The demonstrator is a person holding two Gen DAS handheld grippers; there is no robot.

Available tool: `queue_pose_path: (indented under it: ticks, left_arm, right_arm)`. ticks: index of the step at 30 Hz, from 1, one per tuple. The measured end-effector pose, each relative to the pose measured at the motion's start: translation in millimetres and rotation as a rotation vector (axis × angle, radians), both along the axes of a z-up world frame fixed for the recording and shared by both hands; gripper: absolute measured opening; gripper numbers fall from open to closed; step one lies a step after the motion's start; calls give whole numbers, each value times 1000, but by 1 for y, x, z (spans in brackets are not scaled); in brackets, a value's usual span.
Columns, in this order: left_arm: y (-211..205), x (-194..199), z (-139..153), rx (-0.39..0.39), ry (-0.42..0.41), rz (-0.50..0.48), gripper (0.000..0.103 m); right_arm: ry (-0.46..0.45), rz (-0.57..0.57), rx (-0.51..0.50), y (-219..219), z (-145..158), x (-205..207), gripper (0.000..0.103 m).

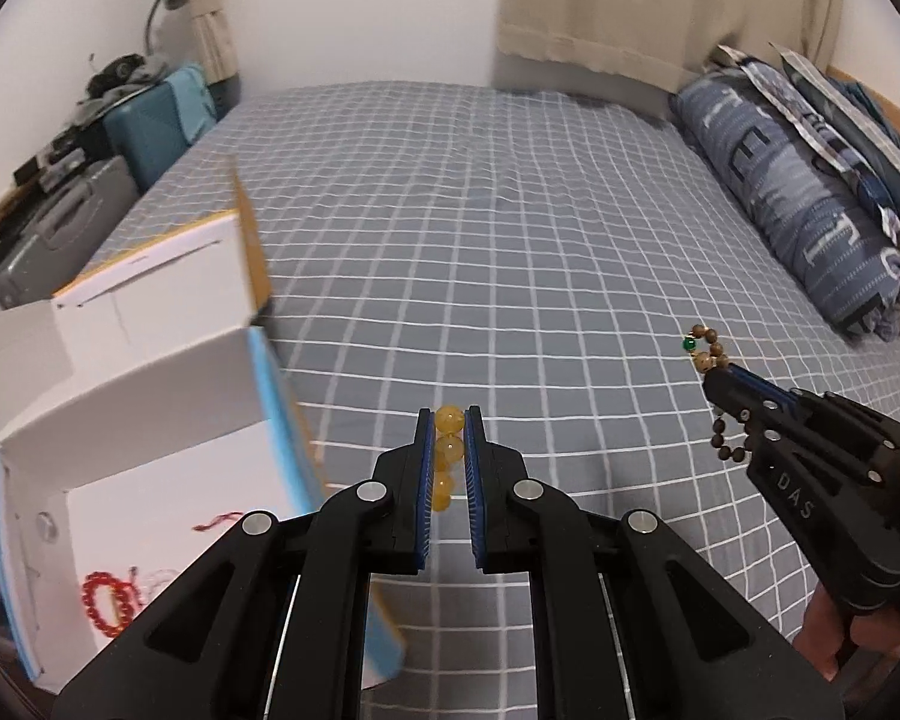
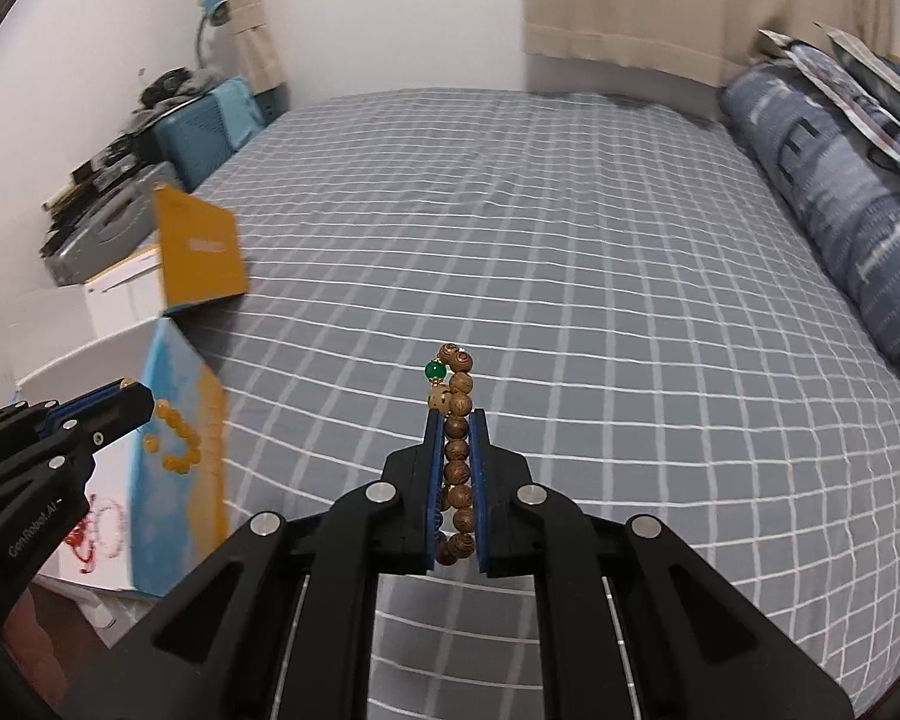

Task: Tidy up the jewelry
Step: 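Carry the yellow and brown bead bracelets with both tools into the white box, then open the left tool to drop the yellow bracelet while the right tool drops the brown one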

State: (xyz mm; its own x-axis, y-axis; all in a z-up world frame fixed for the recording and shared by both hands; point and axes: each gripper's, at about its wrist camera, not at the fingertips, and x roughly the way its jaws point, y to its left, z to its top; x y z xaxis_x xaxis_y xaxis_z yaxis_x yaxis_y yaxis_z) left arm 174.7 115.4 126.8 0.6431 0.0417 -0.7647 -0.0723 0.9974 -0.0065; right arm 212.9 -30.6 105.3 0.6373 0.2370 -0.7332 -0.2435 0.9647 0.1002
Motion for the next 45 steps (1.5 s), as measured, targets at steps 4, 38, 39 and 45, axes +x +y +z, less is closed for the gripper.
queue_pose_path:
  ticks: [4,38,39,45]
  left_arm:
    - [25,-11,13,-5,-13,33,9]
    - [229,-117,-62,-82,126,390,9]
    - [230,-117,-67,-84,133,394,9]
    - [235,-114,-83,-92,173,400,9]
  right_arm:
    - [-13,56,5,33,12,-5,8]
    - [161,477,-94,285,-65,-59,8]
    - [164,475,-100,286,-66,-58,8]
    - [212,471,-124,288,-77,-56,8]
